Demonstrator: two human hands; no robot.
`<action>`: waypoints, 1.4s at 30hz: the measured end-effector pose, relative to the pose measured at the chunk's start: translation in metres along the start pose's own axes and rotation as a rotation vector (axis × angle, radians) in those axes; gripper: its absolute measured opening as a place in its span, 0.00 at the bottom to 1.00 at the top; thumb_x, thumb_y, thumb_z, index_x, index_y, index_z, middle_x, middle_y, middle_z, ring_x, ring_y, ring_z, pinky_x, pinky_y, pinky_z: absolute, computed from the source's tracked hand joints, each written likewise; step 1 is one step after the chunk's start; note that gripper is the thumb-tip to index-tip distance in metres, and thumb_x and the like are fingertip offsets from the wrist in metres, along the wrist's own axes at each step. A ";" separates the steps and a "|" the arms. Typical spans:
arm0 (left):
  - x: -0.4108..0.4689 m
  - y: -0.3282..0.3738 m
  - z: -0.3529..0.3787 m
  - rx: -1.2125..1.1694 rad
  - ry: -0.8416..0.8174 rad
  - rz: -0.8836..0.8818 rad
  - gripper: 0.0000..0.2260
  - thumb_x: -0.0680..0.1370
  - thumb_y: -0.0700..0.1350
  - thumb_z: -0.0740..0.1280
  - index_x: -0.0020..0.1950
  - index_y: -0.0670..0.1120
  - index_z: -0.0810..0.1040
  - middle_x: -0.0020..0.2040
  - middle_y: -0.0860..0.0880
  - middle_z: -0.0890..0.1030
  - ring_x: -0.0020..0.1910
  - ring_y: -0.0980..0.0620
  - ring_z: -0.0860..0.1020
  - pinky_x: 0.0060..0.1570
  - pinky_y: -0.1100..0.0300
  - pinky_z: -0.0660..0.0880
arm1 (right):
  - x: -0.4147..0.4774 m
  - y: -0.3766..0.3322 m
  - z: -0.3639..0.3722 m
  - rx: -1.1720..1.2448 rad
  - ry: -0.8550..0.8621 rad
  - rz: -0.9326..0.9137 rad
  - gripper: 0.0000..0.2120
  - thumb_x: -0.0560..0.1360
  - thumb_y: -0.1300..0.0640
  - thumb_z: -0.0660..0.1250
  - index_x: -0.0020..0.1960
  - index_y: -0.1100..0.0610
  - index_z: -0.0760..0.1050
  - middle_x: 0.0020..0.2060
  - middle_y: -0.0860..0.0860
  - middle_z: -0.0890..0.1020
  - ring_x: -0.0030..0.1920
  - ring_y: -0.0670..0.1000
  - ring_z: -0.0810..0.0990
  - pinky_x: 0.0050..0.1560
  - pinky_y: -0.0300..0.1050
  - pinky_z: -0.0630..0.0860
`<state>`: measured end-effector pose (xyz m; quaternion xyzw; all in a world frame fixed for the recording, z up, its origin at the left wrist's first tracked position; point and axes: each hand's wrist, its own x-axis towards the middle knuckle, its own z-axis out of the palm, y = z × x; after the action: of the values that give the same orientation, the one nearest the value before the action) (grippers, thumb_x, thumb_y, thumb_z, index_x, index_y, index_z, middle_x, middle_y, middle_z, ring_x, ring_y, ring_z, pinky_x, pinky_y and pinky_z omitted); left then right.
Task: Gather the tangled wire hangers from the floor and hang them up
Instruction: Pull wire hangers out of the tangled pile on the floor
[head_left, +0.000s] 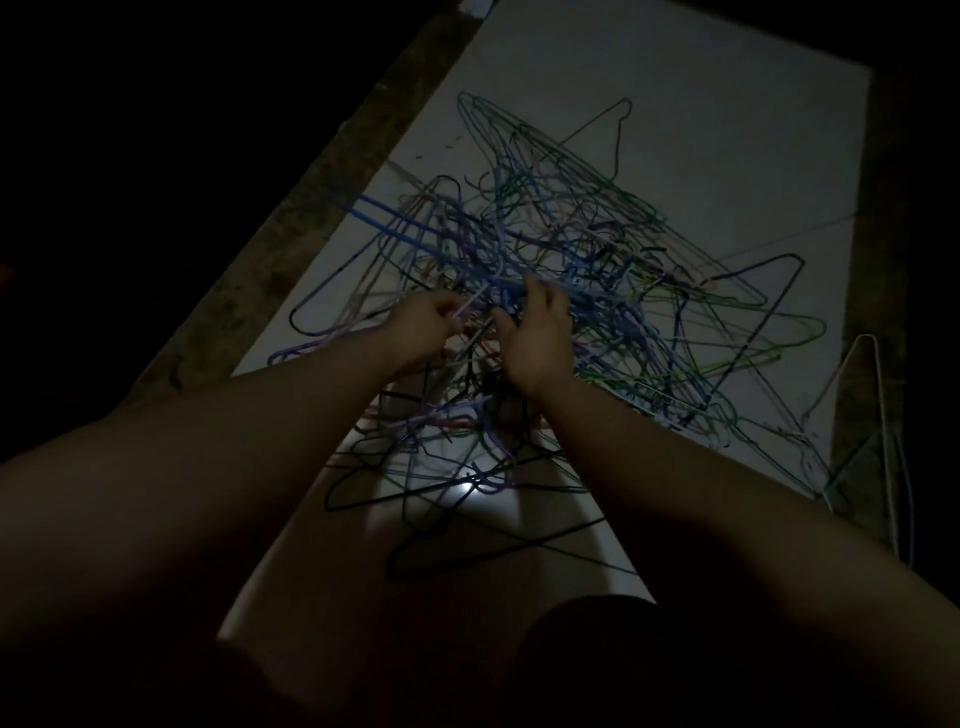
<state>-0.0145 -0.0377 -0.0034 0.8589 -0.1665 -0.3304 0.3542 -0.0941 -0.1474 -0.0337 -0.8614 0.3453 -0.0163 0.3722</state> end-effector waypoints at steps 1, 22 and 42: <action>-0.002 0.001 -0.001 -0.003 0.005 0.008 0.12 0.79 0.36 0.62 0.62 0.39 0.75 0.61 0.42 0.76 0.59 0.44 0.74 0.59 0.53 0.70 | 0.000 0.000 -0.002 0.013 0.010 0.008 0.28 0.80 0.48 0.59 0.77 0.53 0.54 0.75 0.56 0.53 0.73 0.60 0.58 0.70 0.57 0.63; -0.024 0.003 -0.032 -0.105 0.173 0.103 0.07 0.78 0.39 0.64 0.41 0.40 0.77 0.31 0.51 0.73 0.29 0.57 0.68 0.32 0.67 0.67 | -0.002 -0.022 -0.027 0.067 0.236 -0.144 0.11 0.81 0.53 0.58 0.51 0.59 0.74 0.44 0.55 0.76 0.38 0.51 0.70 0.37 0.43 0.61; -0.046 0.016 -0.080 -0.412 0.051 0.008 0.12 0.78 0.43 0.63 0.34 0.45 0.72 0.25 0.51 0.68 0.20 0.55 0.64 0.21 0.68 0.59 | 0.019 -0.016 -0.081 0.490 0.522 0.193 0.08 0.80 0.54 0.61 0.46 0.57 0.74 0.39 0.54 0.76 0.39 0.53 0.73 0.40 0.44 0.69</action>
<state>0.0063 0.0154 0.0715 0.7757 -0.0898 -0.3344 0.5277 -0.0935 -0.2020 0.0305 -0.6771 0.4940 -0.2827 0.4665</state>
